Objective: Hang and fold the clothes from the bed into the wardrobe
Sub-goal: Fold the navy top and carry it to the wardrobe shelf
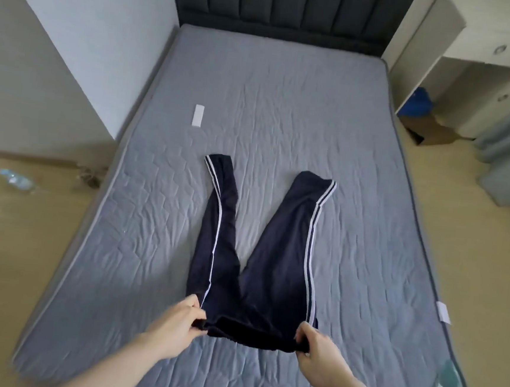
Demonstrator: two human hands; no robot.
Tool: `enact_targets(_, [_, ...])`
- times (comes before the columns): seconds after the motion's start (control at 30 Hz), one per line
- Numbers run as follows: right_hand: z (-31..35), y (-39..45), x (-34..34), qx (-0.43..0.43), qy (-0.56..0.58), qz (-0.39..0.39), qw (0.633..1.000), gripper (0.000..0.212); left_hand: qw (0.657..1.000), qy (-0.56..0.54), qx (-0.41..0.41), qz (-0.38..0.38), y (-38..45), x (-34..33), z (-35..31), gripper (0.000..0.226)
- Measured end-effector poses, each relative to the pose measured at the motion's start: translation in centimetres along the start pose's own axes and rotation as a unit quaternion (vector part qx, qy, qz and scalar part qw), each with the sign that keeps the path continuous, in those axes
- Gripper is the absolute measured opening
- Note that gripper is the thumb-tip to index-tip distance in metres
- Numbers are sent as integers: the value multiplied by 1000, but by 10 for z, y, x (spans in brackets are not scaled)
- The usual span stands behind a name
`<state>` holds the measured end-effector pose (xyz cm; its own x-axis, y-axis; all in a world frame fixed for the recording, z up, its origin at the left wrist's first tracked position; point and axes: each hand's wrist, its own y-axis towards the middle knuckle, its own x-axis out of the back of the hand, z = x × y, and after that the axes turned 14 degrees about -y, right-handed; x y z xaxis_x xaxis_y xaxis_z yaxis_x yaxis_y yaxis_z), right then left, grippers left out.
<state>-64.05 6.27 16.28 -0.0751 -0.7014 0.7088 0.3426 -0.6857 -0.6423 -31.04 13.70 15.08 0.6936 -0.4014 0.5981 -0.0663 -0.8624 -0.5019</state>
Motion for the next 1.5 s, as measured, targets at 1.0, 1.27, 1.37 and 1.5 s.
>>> enact_targets(1.0, [-151, 83, -167, -195, 119, 104, 968, 27, 968, 75, -225, 87, 99, -195, 6, 19])
enact_targets(1.27, [-189, 80, -152, -219, 158, 79, 960, 26, 903, 171, -326, 223, 134, -256, -61, 28])
enact_targets(1.37, [-195, 81, -161, -213, 154, 85, 961, 28, 878, 217, -332, 267, 140, -283, -69, 26])
enact_targets(1.5, [-199, 91, -173, -215, 159, 95, 959, 30, 851, 268, -299, 338, 145, -316, -68, 23])
